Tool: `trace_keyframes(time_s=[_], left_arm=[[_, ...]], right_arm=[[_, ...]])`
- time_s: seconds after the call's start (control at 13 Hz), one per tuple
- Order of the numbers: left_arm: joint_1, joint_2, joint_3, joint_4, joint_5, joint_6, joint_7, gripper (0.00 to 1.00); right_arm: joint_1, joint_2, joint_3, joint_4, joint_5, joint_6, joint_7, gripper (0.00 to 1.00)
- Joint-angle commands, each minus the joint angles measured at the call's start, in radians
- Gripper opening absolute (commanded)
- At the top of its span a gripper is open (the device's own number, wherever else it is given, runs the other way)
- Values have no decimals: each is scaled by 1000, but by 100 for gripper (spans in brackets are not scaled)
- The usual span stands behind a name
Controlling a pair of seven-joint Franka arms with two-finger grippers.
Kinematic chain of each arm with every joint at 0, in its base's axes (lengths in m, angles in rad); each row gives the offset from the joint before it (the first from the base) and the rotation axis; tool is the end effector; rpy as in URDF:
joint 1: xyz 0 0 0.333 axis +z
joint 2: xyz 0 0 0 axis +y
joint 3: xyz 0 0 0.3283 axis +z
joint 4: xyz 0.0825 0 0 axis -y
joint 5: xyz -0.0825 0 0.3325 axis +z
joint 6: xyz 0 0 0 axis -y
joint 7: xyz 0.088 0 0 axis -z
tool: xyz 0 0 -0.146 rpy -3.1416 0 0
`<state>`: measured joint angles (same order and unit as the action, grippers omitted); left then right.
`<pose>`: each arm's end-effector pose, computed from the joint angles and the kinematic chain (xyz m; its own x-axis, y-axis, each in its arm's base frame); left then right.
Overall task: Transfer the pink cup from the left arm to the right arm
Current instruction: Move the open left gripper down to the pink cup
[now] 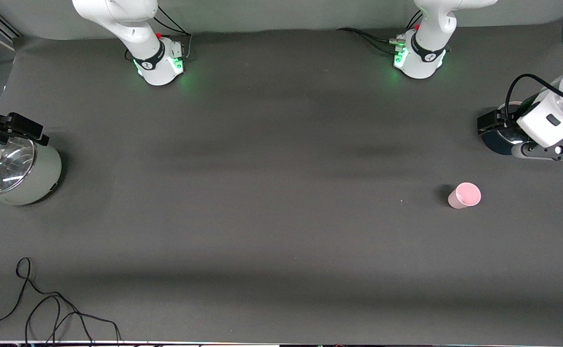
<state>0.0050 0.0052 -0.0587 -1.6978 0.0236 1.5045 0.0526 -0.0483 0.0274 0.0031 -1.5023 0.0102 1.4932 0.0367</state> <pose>0.4817 -0.0222 0.5384 0.9747 -0.1035 -0.1981 -0.1082 -0.9941 -0.0127 0.5025 -0.0212 0.6059 0.9960 -0.0810 -0.0368 -0.0814 -0.9966 -0.0089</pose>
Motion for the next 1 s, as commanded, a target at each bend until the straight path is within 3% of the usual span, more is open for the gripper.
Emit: trace_keyframes(time_s=[0.0,0.54,0.77,0.92], left_arm=[[30,-19,-3,-17,-4,-1,132,100],[183,36,-3,-2,2,26,543,100],[257,71,-4,-2,-7,107,824,95],[280,88,-4,-5,-10,138,921,98]], right_arm=[[7,-11,-5,8,-12,-14,17,100],[7,-11,-5,8,-7,-13,19,100],[7,-11,-5,8,-6,-11,17,100],[7,-11,-5,8,-4,-11,17,100]])
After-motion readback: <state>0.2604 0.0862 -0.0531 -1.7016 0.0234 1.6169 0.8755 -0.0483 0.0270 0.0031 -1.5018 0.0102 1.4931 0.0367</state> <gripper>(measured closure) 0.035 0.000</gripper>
